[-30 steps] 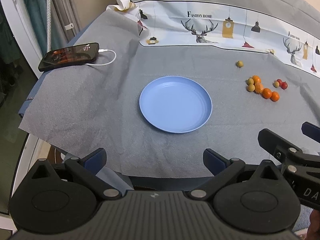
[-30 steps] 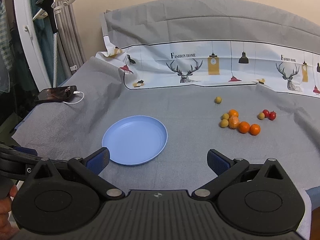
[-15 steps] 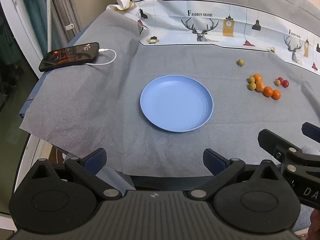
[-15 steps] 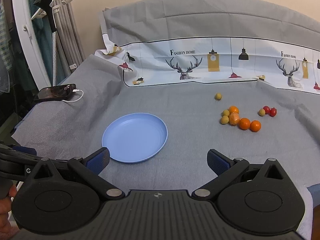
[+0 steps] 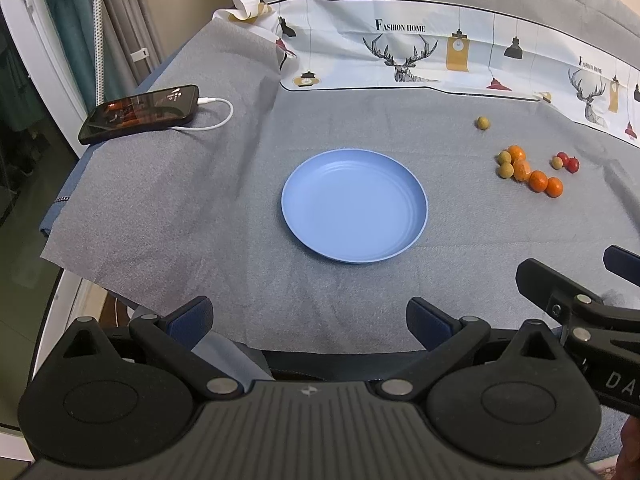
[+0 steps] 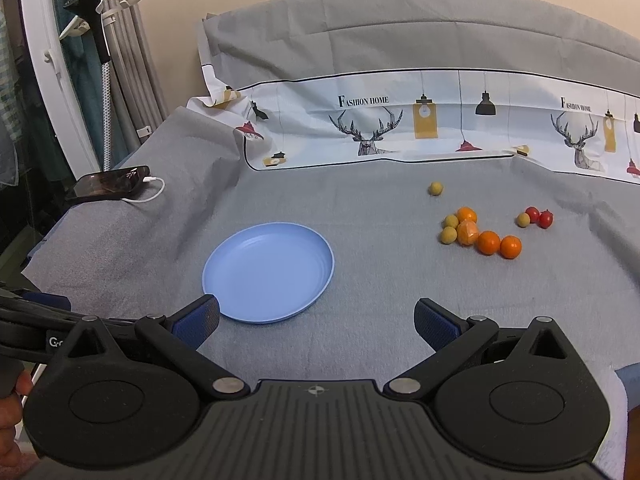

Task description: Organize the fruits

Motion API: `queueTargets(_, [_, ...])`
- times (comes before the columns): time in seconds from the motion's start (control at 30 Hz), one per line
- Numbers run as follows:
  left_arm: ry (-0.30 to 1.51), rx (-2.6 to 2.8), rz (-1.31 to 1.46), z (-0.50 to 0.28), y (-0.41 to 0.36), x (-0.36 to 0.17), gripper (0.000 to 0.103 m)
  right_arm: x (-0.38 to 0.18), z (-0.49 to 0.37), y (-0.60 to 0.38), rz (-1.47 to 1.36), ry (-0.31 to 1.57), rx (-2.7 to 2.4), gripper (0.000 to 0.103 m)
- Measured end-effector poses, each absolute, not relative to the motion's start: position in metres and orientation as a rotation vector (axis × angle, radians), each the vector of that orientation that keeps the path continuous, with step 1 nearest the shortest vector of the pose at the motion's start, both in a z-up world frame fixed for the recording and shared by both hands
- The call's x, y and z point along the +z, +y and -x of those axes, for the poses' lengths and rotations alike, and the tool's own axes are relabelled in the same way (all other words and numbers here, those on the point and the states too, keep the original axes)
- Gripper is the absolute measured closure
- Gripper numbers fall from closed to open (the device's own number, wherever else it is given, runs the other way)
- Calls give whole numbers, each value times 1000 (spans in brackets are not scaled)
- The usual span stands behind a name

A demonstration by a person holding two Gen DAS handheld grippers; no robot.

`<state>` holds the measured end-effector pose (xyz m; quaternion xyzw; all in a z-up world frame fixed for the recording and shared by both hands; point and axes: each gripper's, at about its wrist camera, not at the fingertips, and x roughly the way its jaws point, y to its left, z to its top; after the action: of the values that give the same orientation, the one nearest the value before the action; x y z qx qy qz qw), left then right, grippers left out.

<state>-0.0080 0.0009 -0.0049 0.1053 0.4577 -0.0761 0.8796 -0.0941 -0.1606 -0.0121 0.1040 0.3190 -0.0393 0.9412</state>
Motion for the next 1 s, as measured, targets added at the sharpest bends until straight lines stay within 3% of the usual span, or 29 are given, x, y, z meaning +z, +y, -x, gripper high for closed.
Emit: queueTargets(1.0, [1072, -177, -256, -31, -36, -32, 0, -55, 77, -205, -357, 681, -173, 0])
